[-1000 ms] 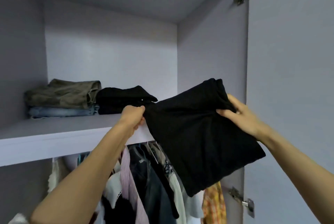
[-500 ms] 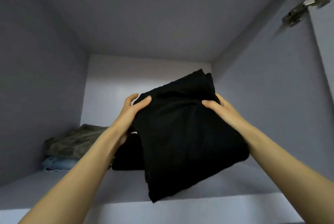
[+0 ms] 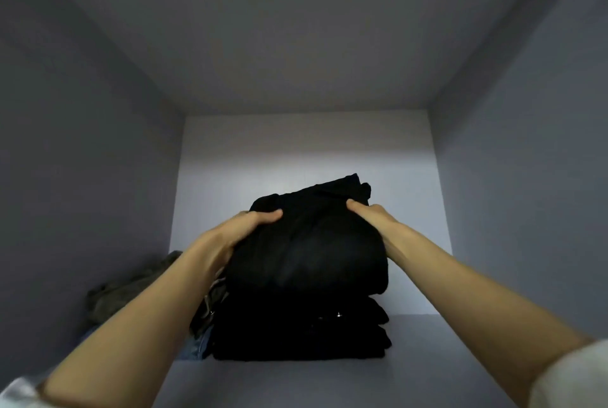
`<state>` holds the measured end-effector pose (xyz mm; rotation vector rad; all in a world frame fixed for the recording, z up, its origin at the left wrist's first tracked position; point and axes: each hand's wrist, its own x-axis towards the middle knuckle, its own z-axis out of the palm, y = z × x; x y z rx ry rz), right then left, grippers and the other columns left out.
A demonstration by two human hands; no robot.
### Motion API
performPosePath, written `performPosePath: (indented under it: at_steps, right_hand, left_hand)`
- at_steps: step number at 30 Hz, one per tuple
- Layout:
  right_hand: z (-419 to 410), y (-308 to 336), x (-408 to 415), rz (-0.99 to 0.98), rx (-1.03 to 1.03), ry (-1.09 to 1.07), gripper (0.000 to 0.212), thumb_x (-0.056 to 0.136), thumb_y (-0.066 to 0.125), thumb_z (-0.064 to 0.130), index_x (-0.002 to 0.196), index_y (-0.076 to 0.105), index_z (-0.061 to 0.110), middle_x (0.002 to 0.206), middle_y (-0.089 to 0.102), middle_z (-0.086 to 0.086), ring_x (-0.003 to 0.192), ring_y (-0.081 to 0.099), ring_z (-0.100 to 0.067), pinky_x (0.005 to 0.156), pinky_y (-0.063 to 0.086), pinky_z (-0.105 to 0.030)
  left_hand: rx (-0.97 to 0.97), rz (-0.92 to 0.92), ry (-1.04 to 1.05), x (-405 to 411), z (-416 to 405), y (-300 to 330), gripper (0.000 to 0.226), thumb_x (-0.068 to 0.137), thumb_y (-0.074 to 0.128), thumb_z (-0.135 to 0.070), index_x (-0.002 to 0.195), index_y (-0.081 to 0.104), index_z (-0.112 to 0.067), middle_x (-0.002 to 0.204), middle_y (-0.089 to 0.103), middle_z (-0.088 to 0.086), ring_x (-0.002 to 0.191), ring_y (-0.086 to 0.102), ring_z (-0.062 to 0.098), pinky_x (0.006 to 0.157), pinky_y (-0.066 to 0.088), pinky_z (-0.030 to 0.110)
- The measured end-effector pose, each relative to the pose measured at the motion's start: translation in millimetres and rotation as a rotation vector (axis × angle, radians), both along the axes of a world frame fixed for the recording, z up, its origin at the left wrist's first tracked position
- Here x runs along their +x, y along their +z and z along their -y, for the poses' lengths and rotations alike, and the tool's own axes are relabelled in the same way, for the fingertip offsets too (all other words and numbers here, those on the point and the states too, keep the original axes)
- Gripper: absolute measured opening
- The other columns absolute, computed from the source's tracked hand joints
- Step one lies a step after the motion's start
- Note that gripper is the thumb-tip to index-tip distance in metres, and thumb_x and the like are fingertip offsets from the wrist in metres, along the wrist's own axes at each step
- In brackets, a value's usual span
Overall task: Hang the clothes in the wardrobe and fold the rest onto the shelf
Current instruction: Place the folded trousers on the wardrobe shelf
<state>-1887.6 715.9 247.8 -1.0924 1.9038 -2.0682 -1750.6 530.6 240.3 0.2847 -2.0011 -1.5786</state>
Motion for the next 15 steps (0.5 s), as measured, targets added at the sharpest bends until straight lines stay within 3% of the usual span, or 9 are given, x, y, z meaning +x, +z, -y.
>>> performPosePath:
  at_steps: [3, 6, 9, 12, 15]
  right_hand:
    - [43.9, 3.4, -18.5, -0.051, 0.052, -0.101, 0.058, 0.097, 0.047, 0.033, 0.14, 0.027, -0.002, 0.137, 0.043, -0.02, 0.122, 0.047, -0.033, 0.101, 0.041, -0.036]
    - [78.4, -13.9, -39.5, -0.187, 0.239, -0.327, 0.069, 0.097, 0.045, 0.037, 0.147, 0.008, 0.007, 0.148, 0.024, -0.018, 0.131, 0.035, -0.035, 0.107, 0.034, -0.044]
    - [88.3, -36.0, -51.3, -0.545, 0.475, -0.557, 0.059, 0.099, 0.033, 0.041, 0.15, 0.007, 0.023, 0.152, 0.013, -0.009, 0.135, 0.026, -0.03, 0.108, 0.029, -0.049]
    - [75.5, -44.7, -49.5, -0.929, 0.392, -0.46, 0.047, 0.1, 0.028, 0.038, 0.146, 0.026, 0.03, 0.151, 0.027, -0.002, 0.137, 0.026, -0.021, 0.112, 0.023, -0.044]
    - [63.1, -65.9, -37.6, -1.309, 0.634, -0.287, 0.048, 0.099, 0.026, 0.045, 0.146, 0.026, 0.034, 0.15, 0.032, 0.001, 0.139, 0.024, -0.019, 0.112, 0.024, -0.04]
  left_hand:
    - [-0.31, -0.048, 0.461, -28.2, 25.3, 7.6, 0.068, 0.09, 0.062, -0.021, 0.146, 0.025, -0.011, 0.138, 0.046, 0.019, 0.12, 0.05, 0.036, 0.103, 0.041, 0.039]
    - [-0.55, 0.08, 0.649, -50.3, 40.4, -10.3, 0.074, 0.096, 0.049, -0.034, 0.15, 0.0, -0.028, 0.152, 0.017, 0.019, 0.135, 0.029, 0.041, 0.111, 0.028, 0.047]
    - [-0.814, 0.324, 0.564, -66.5, 63.2, -43.1, 0.064, 0.095, 0.032, -0.056, 0.15, 0.005, -0.036, 0.158, 0.004, 0.007, 0.144, 0.004, 0.033, 0.117, 0.01, 0.049]
    - [-0.894, 0.371, 0.359, -68.8, 70.4, -55.9, 0.056, 0.097, 0.022, -0.055, 0.148, 0.022, -0.031, 0.158, 0.012, 0.001, 0.146, 0.006, 0.021, 0.119, 0.005, 0.041]
    - [-1.085, 0.486, 0.416, -66.2, 69.4, -58.8, 0.057, 0.097, 0.014, -0.057, 0.149, 0.014, -0.036, 0.159, 0.006, -0.007, 0.146, 0.0, 0.018, 0.118, 0.004, 0.049]
